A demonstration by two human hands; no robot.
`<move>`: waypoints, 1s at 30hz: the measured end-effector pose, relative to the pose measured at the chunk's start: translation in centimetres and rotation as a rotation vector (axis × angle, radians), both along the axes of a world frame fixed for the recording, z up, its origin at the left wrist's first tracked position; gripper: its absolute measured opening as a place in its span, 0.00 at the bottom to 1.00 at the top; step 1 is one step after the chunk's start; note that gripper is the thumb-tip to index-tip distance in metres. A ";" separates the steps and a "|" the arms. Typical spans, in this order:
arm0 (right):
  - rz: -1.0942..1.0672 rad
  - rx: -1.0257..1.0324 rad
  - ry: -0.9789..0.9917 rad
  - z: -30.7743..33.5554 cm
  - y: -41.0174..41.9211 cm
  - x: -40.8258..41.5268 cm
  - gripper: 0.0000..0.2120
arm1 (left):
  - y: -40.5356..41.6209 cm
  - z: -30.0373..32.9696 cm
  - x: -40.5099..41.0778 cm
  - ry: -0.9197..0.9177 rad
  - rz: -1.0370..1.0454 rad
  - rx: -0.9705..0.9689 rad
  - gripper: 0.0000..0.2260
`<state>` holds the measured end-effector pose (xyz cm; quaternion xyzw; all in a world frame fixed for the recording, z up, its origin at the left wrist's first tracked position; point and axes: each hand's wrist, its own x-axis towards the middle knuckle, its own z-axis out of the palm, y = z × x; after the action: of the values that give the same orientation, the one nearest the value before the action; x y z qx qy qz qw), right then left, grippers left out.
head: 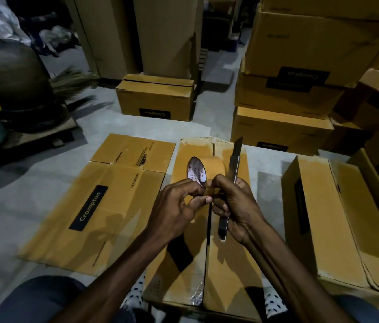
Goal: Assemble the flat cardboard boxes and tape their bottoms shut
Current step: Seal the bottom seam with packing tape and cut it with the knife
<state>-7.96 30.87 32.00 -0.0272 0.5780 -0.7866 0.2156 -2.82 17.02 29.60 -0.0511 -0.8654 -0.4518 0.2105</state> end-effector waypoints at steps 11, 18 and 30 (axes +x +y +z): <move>-0.067 0.040 -0.016 -0.2 -0.3 0.4 0.11 | 0.0 0.0 -0.3 0.013 -0.037 -0.005 0.04; 0.145 -0.067 0.061 1.1 1.1 0.2 0.04 | -0.7 0.9 -0.1 -0.091 0.030 0.351 0.11; 0.053 0.190 0.212 0.9 1.4 0.1 0.18 | -0.6 0.9 -0.3 0.123 0.117 -0.143 0.22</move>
<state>-7.83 32.26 32.92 -0.1048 0.6685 -0.7150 0.1755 -3.12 16.39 30.45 -0.0429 -0.8824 -0.3718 0.2851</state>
